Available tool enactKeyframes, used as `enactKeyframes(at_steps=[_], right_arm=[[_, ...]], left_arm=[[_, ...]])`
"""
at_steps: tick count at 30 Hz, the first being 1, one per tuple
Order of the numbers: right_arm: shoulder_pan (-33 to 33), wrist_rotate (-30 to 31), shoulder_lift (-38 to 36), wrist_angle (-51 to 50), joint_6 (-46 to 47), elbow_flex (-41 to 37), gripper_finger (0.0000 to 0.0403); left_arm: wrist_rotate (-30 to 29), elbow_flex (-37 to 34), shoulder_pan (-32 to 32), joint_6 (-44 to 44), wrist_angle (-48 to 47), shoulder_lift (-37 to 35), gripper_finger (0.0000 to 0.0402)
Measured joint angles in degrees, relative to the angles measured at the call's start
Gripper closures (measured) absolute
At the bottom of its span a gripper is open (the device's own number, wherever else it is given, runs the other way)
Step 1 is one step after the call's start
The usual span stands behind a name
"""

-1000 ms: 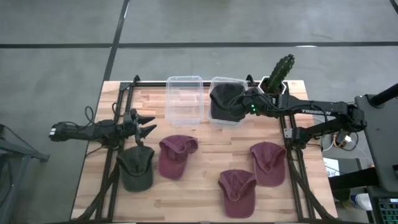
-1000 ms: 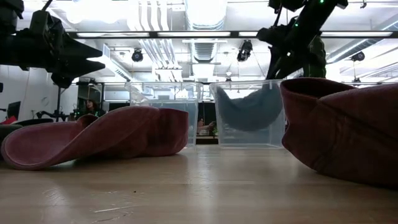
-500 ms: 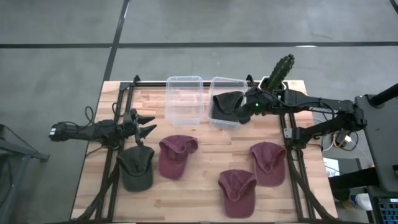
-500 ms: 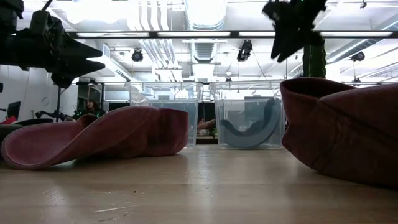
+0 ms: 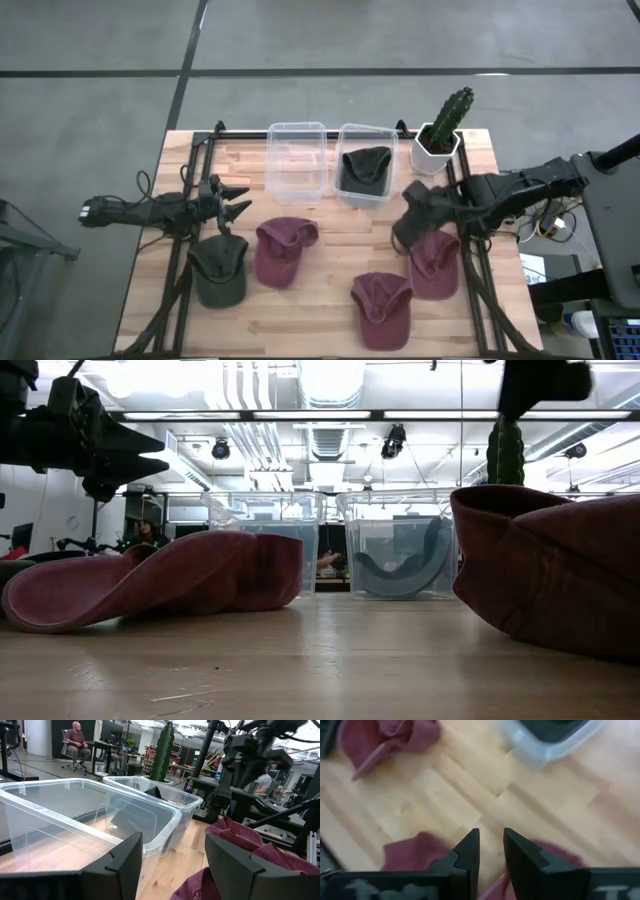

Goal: Pick & Place hat
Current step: Put the black cap into the right transparent bin

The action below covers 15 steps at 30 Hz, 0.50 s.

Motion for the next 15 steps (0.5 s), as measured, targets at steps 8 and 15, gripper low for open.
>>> enactKeyframes(at_steps=[8, 15], right_arm=[[8.89, 1.09, 0.02, 0.07, 8.45, -0.15, 0.0337], [12.02, 4.29, 0.02, 0.22, 8.61, -0.21, 0.0335]], left_arm=[[0.00, 0.00, 0.00, -0.04, 0.00, 0.00, 0.0193], [-0.01, 0.00, 0.02, -0.40, 0.38, 0.00, 0.0193]])
